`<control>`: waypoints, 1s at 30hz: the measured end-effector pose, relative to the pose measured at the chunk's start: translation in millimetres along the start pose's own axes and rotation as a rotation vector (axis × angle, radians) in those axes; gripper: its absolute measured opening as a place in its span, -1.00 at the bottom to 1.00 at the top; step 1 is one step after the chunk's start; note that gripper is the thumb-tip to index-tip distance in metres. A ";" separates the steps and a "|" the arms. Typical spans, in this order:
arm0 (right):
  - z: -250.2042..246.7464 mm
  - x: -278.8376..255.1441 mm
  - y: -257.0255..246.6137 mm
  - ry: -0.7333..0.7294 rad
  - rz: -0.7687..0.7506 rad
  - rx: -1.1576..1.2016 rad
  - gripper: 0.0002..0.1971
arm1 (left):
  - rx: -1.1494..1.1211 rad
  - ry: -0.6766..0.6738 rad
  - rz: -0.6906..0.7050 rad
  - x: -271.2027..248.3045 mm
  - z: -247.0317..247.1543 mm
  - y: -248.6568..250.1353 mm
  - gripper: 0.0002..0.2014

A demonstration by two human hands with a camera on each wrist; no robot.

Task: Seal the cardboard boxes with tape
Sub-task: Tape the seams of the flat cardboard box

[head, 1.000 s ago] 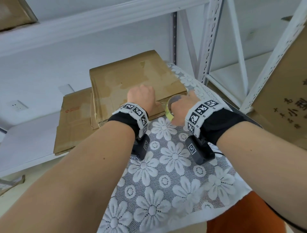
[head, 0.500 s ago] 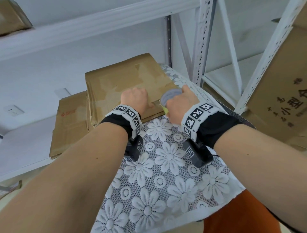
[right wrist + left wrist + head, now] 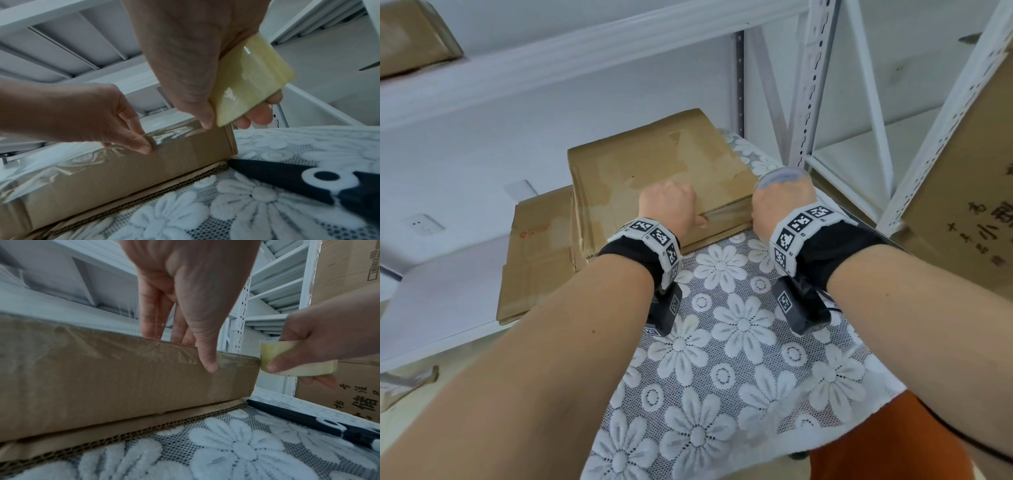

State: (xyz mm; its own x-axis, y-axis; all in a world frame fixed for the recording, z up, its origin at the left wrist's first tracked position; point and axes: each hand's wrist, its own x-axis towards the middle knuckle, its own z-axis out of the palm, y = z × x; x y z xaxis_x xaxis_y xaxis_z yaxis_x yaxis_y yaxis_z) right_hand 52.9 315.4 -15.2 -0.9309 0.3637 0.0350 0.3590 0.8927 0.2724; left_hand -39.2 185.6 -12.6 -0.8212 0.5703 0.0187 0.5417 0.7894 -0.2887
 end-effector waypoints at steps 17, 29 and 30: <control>-12.0 11.3 -10.4 -0.068 0.062 0.042 -0.84 | 0.023 0.005 0.047 0.0 -1.1 -1.9 -0.55; -10.3 11.8 -6.1 -0.073 0.036 0.094 -0.86 | -0.021 -0.007 0.101 12.0 -11.3 30.1 -0.52; -8.5 12.4 -5.2 -0.073 0.031 0.099 -0.85 | -0.068 0.001 0.092 13.5 -9.3 34.1 -0.52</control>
State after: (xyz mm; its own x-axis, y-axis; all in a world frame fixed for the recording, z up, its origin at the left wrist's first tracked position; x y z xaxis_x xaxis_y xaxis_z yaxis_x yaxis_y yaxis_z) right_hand 38.9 313.1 -7.9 -0.9132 0.4065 -0.0296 0.3955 0.9014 0.1761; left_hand -30.2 222.3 -13.3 -0.7675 0.6410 -0.0041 0.6255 0.7474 -0.2239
